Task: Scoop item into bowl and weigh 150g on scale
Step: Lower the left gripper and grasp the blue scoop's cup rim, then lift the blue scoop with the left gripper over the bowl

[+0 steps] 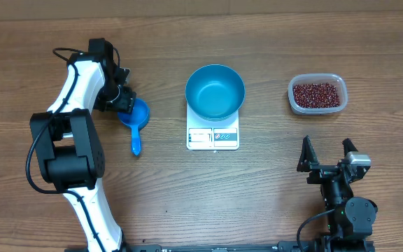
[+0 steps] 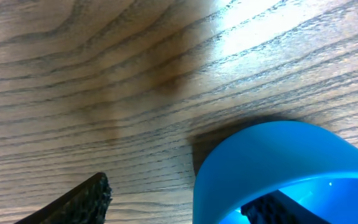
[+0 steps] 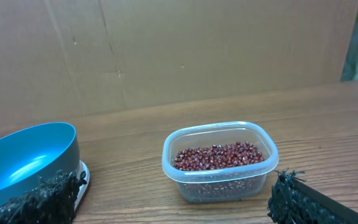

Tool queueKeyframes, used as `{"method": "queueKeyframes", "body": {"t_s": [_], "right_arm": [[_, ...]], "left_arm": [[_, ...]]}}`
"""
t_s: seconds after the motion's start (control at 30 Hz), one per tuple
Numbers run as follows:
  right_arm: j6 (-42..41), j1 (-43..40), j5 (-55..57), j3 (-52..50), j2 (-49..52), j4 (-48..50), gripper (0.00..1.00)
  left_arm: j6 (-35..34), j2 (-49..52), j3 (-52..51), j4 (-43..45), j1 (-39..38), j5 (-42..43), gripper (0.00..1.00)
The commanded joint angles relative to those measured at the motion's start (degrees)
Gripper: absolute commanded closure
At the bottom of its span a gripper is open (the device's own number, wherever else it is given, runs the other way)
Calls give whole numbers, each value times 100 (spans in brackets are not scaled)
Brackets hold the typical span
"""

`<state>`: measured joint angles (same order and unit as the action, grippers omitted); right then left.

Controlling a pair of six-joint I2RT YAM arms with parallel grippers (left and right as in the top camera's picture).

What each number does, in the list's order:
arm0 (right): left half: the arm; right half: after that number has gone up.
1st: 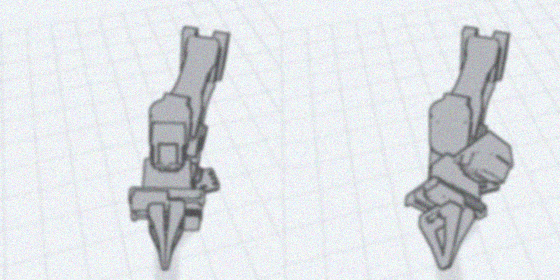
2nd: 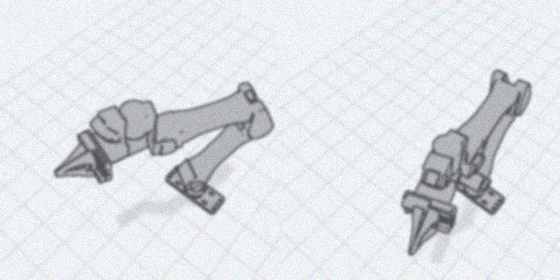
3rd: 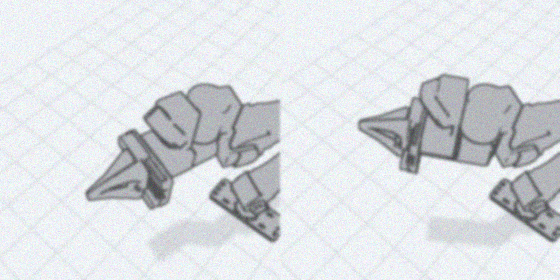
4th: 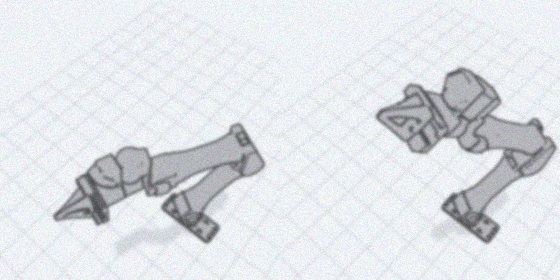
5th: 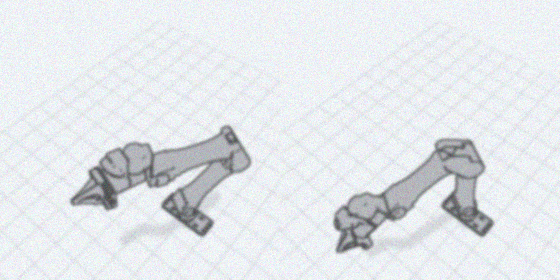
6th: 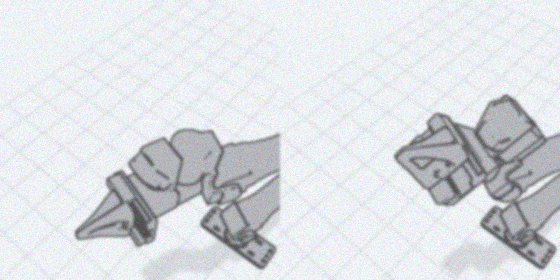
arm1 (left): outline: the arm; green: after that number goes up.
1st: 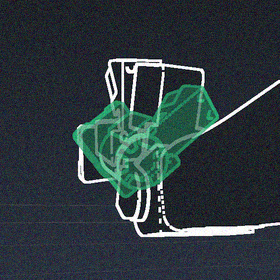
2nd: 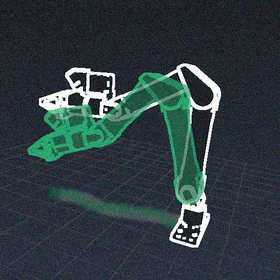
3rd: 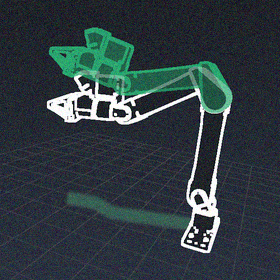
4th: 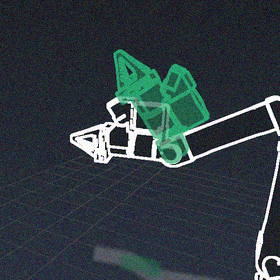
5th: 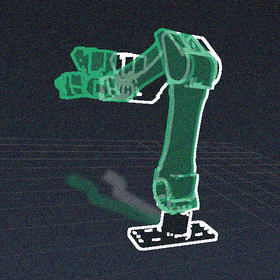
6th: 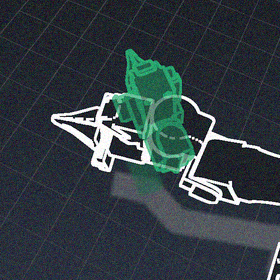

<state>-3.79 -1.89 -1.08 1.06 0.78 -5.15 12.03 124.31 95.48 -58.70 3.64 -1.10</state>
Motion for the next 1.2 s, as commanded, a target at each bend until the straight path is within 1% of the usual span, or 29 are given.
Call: {"method": "queueKeyframes", "body": {"t_s": [0.0,0.1,0.17,0.4,0.53,0.67,0.7,0.77,0.9,1.17], "right_arm": [[83,-22,-11,-61,-59,33,0],[83,-22,-11,-61,-59,33,0],[83,-22,-11,-61,-59,33,0],[83,-22,-11,-61,-59,33,0],[83,-22,-11,-61,-59,33,0],[85,-22,-11,-61,-59,33,0],[83,-22,-11,-61,-59,33,0],[85,-22,-11,-61,-59,33,0],[83,-22,-11,-61,-59,33,0],[83,-22,-11,-61,-59,33,0]], "left_arm": [[22,90,-52,9,-28,50,32],[22,90,-52,9,-28,50,37],[22,90,-52,17,-28,50,38],[22,90,-52,28,-28,52,53],[22,90,-52,33,-28,52,65],[22,90,-52,31,-28,52,71],[22,90,-52,31,-28,52,74],[22,90,-52,31,-28,52,84],[22,90,-52,33,-28,50,96],[20,87,-50,44,-31,68,96]]}}
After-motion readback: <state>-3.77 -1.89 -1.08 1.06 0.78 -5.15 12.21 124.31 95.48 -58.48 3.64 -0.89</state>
